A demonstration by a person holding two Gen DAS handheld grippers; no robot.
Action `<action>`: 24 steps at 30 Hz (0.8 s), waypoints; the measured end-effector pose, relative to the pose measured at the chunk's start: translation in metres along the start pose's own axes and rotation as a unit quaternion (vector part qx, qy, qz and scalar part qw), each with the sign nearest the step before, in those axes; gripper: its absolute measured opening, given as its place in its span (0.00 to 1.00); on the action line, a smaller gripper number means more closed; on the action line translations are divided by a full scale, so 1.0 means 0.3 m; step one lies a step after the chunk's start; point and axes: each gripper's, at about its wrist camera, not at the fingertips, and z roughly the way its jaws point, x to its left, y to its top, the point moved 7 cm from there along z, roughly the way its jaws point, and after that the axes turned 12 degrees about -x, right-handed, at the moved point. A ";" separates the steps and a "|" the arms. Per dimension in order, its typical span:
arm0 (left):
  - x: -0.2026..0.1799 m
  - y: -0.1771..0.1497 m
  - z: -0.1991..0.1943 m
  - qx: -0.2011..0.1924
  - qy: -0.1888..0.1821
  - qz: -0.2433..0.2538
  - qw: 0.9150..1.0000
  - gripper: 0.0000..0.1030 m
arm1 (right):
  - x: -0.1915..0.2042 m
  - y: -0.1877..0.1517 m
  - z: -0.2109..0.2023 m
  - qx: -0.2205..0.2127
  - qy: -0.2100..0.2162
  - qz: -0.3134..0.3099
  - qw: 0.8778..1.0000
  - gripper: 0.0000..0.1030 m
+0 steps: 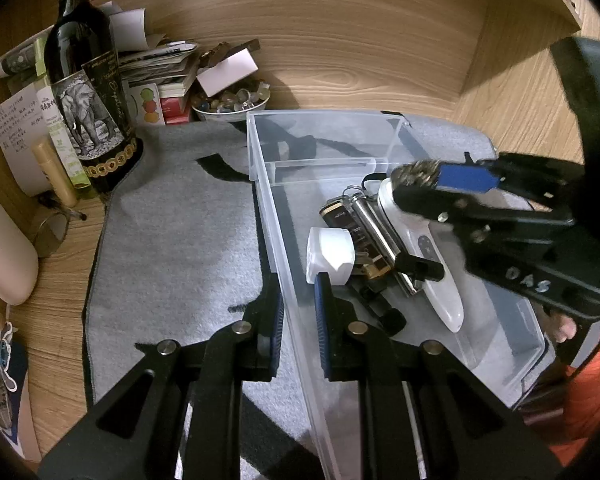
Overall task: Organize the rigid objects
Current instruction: 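Carry the ball into the box and open the right tool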
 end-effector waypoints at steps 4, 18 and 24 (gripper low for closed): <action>0.000 0.000 -0.001 0.000 0.000 0.000 1.000 0.15 | -0.002 -0.036 0.036 0.030 0.004 0.008 1.000 0.30; -0.006 0.003 -0.009 -0.002 0.006 0.009 1.000 0.15 | -0.013 -0.009 -0.065 -0.016 -0.014 0.012 1.000 0.52; -0.015 0.031 -0.068 -0.032 0.023 0.022 0.999 0.47 | -0.029 0.019 -0.184 -0.070 -0.038 0.019 0.997 0.76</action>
